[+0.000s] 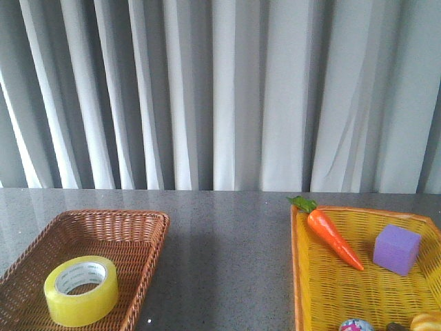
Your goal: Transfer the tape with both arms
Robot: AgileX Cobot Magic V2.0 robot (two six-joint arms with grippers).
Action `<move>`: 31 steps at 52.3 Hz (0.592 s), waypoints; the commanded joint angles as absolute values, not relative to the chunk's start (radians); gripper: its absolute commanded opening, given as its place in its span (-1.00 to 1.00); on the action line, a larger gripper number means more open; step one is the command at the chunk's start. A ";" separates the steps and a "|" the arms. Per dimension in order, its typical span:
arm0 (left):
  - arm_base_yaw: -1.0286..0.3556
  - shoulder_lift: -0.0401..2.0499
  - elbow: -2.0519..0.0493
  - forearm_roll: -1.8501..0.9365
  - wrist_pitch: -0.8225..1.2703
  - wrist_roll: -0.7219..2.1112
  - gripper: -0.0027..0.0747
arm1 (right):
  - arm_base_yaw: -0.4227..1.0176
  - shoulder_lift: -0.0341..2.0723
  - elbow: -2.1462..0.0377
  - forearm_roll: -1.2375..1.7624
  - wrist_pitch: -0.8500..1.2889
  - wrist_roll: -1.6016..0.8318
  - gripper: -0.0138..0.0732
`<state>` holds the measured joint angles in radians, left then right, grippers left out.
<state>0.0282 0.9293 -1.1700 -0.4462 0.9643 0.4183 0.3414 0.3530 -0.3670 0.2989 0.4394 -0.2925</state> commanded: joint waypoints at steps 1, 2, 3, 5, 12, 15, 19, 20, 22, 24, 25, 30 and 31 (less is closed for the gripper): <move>0.024 0.727 -1.007 -0.494 0.786 0.411 -0.95 | 0.339 0.360 -0.395 0.303 0.351 -0.287 -0.69; 0.024 0.681 -0.969 -0.497 0.767 0.407 -0.95 | 0.339 0.360 -0.395 0.303 0.347 -0.284 -0.69; 0.024 0.635 -0.944 -0.502 0.747 0.405 -0.95 | 0.339 0.360 -0.395 0.303 0.344 -0.280 -0.69; 0.024 0.559 -0.884 -0.511 0.715 0.401 -0.95 | 0.339 0.360 -0.395 0.302 0.333 -0.265 -0.69; 0.024 0.263 -0.687 -0.557 0.594 0.399 -0.95 | 0.339 0.360 -0.395 0.298 0.314 -0.232 -0.69; 0.024 0.158 -0.628 -0.562 0.587 0.390 -0.95 | 0.339 0.360 -0.395 0.298 0.313 -0.216 -0.69; 0.024 0.074 -0.570 -0.561 0.607 0.329 -0.95 | 0.339 0.360 -0.395 0.298 0.311 -0.210 -0.69; 0.024 0.059 -0.557 -0.561 0.609 0.324 -0.95 | 0.339 0.360 -0.395 0.298 0.311 -0.210 -0.69; 0.024 0.041 -0.534 -0.561 0.617 0.321 -0.95 | 0.339 0.360 -0.395 0.298 0.311 -0.210 -0.69; 0.024 0.040 -0.516 -0.561 0.619 0.322 -0.95 | 0.339 0.360 -0.395 0.298 0.312 -0.208 -0.69; 0.024 0.041 -0.509 -0.561 0.620 0.322 -0.95 | 0.339 0.360 -0.395 0.298 0.312 -0.208 -0.69; 0.024 0.054 -0.496 -0.562 0.607 0.322 -0.95 | 0.339 0.360 -0.395 0.302 0.312 -0.198 -0.69; 0.024 0.056 -0.493 -0.562 0.601 0.323 -0.95 | 0.339 0.360 -0.395 0.302 0.312 -0.193 -0.69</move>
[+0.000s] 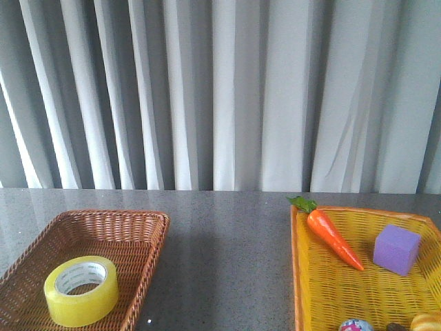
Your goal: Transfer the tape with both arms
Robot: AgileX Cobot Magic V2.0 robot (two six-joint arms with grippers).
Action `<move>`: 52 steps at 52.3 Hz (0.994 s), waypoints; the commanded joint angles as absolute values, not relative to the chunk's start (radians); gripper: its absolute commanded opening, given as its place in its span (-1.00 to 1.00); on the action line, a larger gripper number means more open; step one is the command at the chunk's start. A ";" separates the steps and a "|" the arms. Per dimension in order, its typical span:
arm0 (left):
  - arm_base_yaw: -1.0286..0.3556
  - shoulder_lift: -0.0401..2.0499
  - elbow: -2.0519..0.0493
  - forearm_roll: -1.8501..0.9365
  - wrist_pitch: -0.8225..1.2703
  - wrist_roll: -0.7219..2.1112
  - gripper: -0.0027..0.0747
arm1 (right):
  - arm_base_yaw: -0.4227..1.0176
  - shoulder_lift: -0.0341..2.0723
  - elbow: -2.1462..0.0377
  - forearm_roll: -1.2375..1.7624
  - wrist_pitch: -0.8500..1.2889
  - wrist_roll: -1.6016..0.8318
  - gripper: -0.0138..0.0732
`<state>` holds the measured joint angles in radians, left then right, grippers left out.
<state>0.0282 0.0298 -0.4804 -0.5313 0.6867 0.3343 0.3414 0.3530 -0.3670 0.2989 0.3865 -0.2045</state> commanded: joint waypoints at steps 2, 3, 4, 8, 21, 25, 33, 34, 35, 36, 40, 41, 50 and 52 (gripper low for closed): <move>0.024 0.059 -0.492 -0.561 0.584 0.323 -0.95 | 0.339 0.360 -0.395 0.302 0.312 -0.171 -0.69; 0.024 0.060 -0.492 -0.561 0.573 0.323 -0.95 | 0.339 0.360 -0.395 0.298 0.311 -0.163 -0.69; 0.024 0.062 -0.492 -0.561 0.564 0.323 -0.95 | 0.339 0.360 -0.395 0.297 0.309 -0.159 -0.69; 0.024 0.076 -0.492 -0.561 0.504 0.323 -0.95 | 0.339 0.360 -0.395 0.280 0.291 -0.136 -0.69; 0.024 0.091 -0.492 -0.562 0.476 0.323 -0.95 | 0.339 0.360 -0.395 0.276 0.288 -0.131 -0.69; 0.024 0.091 -0.492 -0.561 0.476 0.323 -0.95 | 0.339 0.360 -0.395 0.276 0.288 -0.131 -0.69; 0.024 0.091 -0.492 -0.561 0.475 0.323 -0.95 | 0.339 0.360 -0.395 0.276 0.288 -0.131 -0.69; 0.024 0.091 -0.492 -0.561 0.475 0.323 -0.95 | 0.339 0.360 -0.395 0.276 0.288 -0.131 -0.69; 0.024 0.091 -0.492 -0.561 0.475 0.323 -0.95 | 0.339 0.360 -0.395 0.276 0.288 -0.131 -0.69; 0.024 0.091 -0.492 -0.561 0.475 0.323 -0.95 | 0.339 0.360 -0.395 0.276 0.288 -0.131 -0.69; 0.024 0.091 -0.492 -0.561 0.475 0.323 -0.95 | 0.339 0.360 -0.395 0.276 0.288 -0.131 -0.69; 0.024 0.091 -0.492 -0.561 0.475 0.323 -0.95 | 0.339 0.360 -0.395 0.276 0.288 -0.131 -0.69; 0.024 0.091 -0.492 -0.561 0.475 0.323 -0.95 | 0.339 0.360 -0.395 0.276 0.288 -0.131 -0.69; 0.024 0.091 -0.492 -0.555 0.476 0.329 -0.95 | 0.339 0.360 -0.395 0.276 0.288 -0.131 -0.69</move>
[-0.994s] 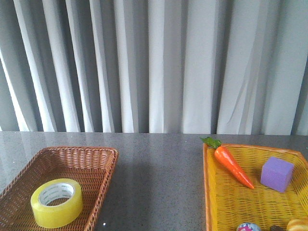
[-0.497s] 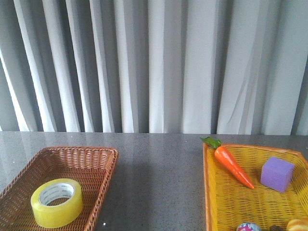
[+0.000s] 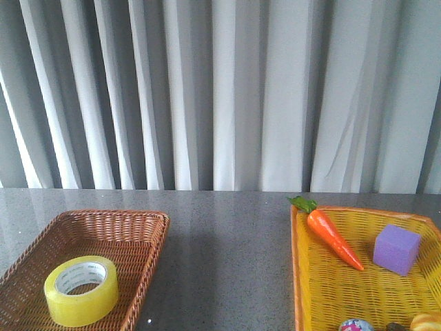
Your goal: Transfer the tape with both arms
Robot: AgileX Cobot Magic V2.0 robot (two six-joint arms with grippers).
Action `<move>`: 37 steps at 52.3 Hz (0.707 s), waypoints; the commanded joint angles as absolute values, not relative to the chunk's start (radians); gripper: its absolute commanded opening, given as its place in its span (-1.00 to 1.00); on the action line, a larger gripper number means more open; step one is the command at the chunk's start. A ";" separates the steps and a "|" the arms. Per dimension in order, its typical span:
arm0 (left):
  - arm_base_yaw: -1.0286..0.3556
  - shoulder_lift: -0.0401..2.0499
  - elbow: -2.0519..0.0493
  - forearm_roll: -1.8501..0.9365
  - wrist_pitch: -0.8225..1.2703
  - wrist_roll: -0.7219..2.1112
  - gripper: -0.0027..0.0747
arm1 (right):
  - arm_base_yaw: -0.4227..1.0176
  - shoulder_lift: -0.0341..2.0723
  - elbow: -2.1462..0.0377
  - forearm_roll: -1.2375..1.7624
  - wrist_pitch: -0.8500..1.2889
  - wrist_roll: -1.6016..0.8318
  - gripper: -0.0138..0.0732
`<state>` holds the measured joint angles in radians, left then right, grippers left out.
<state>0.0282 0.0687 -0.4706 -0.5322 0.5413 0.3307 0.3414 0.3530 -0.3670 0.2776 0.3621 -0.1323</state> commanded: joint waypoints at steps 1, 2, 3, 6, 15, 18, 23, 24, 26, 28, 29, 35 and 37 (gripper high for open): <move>0.024 0.091 -0.492 -0.538 0.475 0.337 -0.95 | 0.339 0.360 -0.395 0.276 0.288 -0.131 -0.69; 0.024 0.091 -0.492 -0.516 0.468 0.346 -0.95 | 0.339 0.360 -0.395 0.276 0.288 -0.131 -0.69; 0.024 0.091 -0.492 -0.497 0.465 0.352 -0.95 | 0.339 0.360 -0.395 0.276 0.288 -0.131 -0.69; 0.024 0.091 -0.482 -0.451 0.466 0.353 -0.95 | 0.339 0.360 -0.395 0.276 0.288 -0.131 -0.69; 0.024 0.090 -0.276 -0.413 0.314 0.352 -0.95 | 0.339 0.360 -0.395 0.276 0.289 -0.131 -0.69; 0.024 0.090 -0.177 -0.444 0.202 0.352 -0.95 | 0.339 0.360 -0.395 0.276 0.289 -0.131 -0.69; 0.024 0.090 -0.061 -0.480 0.029 0.352 -0.95 | 0.339 0.360 -0.395 0.276 0.289 -0.131 -0.69; 0.024 0.090 -0.045 -0.481 0.000 0.352 -0.95 | 0.339 0.360 -0.395 0.276 0.289 -0.131 -0.69; 0.024 0.090 -0.017 -0.479 -0.058 0.355 -0.95 | 0.339 0.360 -0.395 0.276 0.289 -0.131 -0.69; 0.024 0.090 0.004 -0.471 -0.106 0.361 -0.95 | 0.339 0.360 -0.395 0.276 0.289 -0.131 -0.69; 0.024 0.090 0.006 -0.465 -0.109 0.364 -0.95 | 0.339 0.360 -0.395 0.276 0.289 -0.131 -0.69; 0.024 0.090 0.003 -0.397 -0.118 0.438 -0.95 | 0.339 0.360 -0.395 0.277 0.290 -0.131 -0.69; 0.024 0.081 0.004 -0.383 -0.115 0.460 -0.95 | 0.339 0.360 -0.395 0.277 0.290 -0.131 -0.69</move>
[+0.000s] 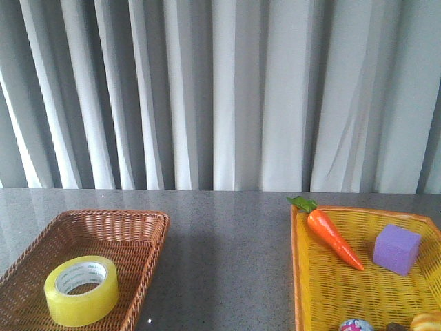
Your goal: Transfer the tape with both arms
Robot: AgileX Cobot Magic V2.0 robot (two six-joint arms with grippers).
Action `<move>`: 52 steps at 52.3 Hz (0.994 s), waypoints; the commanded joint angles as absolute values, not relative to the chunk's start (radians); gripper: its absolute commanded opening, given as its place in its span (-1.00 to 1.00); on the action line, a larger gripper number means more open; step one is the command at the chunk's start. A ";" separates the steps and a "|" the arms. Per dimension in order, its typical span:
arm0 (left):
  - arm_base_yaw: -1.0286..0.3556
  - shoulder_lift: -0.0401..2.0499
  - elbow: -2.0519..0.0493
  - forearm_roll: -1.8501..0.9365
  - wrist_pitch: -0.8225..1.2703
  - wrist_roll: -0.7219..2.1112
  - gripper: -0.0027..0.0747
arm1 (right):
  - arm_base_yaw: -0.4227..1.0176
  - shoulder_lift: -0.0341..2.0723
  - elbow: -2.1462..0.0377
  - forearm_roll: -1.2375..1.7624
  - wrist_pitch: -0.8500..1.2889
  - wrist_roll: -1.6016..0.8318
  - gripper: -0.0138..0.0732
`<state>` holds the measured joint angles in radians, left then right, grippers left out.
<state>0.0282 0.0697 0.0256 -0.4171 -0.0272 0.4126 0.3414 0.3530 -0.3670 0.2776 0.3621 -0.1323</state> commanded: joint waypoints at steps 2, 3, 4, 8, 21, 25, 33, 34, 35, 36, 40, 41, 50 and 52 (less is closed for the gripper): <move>0.024 0.060 0.004 -0.375 -0.103 0.466 -0.95 | 0.339 0.360 -0.395 0.277 0.290 -0.131 -0.69; 0.024 0.047 0.004 -0.373 -0.096 0.467 -0.95 | 0.339 0.360 -0.395 0.277 0.290 -0.131 -0.69; 0.024 0.031 0.004 -0.372 -0.090 0.469 -0.95 | 0.339 0.360 -0.395 0.277 0.290 -0.131 -0.69; 0.024 -0.038 0.004 -0.370 -0.060 0.493 -0.95 | 0.339 0.360 -0.395 0.277 0.290 -0.131 -0.69; 0.024 -0.027 0.003 -0.370 -0.029 0.491 -0.95 | 0.339 0.363 -0.395 0.277 0.293 -0.131 -0.69; 0.024 -0.027 0.003 -0.370 -0.029 0.491 -0.95 | 0.339 0.363 -0.395 0.277 0.293 -0.131 -0.69; 0.024 -0.027 0.003 -0.370 -0.029 0.491 -0.95 | 0.339 0.363 -0.395 0.277 0.293 -0.131 -0.69; 0.024 -0.027 0.003 -0.370 -0.029 0.491 -0.95 | 0.339 0.363 -0.395 0.277 0.293 -0.131 -0.69; 0.024 -0.027 0.003 -0.370 -0.029 0.491 -0.95 | 0.339 0.363 -0.395 0.277 0.293 -0.131 -0.69; 0.024 -0.027 0.003 -0.370 -0.029 0.491 -0.95 | 0.339 0.363 -0.395 0.277 0.293 -0.131 -0.69; 0.024 -0.027 0.003 -0.370 -0.029 0.491 -0.95 | 0.339 0.363 -0.395 0.277 0.293 -0.131 -0.69; 0.024 -0.027 0.003 -0.370 -0.029 0.491 -0.95 | 0.339 0.363 -0.395 0.277 0.293 -0.131 -0.69; 0.024 -0.027 0.003 -0.370 -0.029 0.491 -0.95 | 0.339 0.363 -0.395 0.277 0.293 -0.131 -0.69; 0.024 -0.027 0.003 -0.370 -0.029 0.491 -0.95 | 0.339 0.363 -0.395 0.277 0.293 -0.131 -0.69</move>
<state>0.0282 -0.0110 0.0260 -0.3667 0.0376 0.4909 0.3414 0.3530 -0.3663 0.2767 0.3621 -0.1314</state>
